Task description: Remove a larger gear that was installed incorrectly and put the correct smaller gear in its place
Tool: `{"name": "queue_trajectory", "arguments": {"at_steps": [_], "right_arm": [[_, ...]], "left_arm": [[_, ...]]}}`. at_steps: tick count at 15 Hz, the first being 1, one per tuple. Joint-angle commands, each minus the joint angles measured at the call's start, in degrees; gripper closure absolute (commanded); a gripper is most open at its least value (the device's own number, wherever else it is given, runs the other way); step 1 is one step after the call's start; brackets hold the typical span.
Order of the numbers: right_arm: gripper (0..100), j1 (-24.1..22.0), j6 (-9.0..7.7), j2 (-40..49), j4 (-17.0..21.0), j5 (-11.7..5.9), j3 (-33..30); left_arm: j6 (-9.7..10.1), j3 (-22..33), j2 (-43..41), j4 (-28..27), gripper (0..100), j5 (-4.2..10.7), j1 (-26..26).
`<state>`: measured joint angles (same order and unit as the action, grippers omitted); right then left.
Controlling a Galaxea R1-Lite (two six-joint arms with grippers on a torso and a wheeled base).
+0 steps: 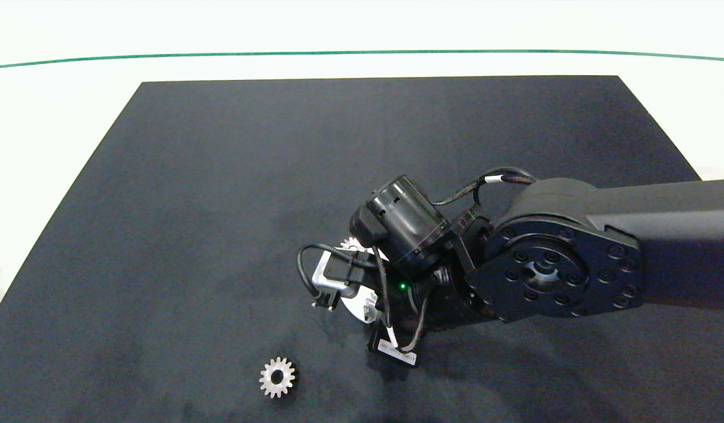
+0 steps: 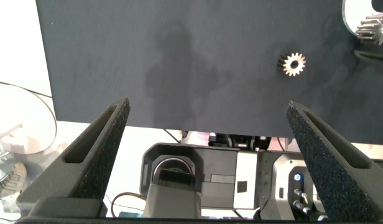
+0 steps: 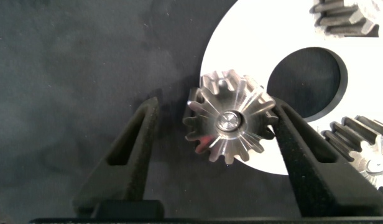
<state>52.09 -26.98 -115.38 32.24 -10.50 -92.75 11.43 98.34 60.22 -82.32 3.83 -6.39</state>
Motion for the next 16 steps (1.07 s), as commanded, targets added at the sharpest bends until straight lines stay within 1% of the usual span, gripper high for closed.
{"name": "queue_trajectory", "arguments": {"at_steps": [1,8,13,15,16], "right_arm": [[36,-0.2,-0.18,0.1,0.2,-0.05,0.0],[51,-1.7,-0.36,0.3,0.2,-0.05,1.0],[61,-1.6,-0.36,0.2,0.1,-0.05,0.9],[64,-1.6,-0.36,0.2,-0.6,-0.05,1.0],[67,-1.6,-0.62,0.2,-0.6,-0.05,1.1]], "left_arm": [[0.08,0.0,0.0,-0.5,0,0.04,0.0],[0.08,0.0,-0.1,-0.5,0,0.04,-0.1],[0.08,0.0,-0.1,-0.4,0,0.04,-0.1],[0.08,0.0,-0.2,-0.4,0,0.04,-0.1],[0.08,0.0,-0.2,-0.4,0,0.04,-0.1]]}}
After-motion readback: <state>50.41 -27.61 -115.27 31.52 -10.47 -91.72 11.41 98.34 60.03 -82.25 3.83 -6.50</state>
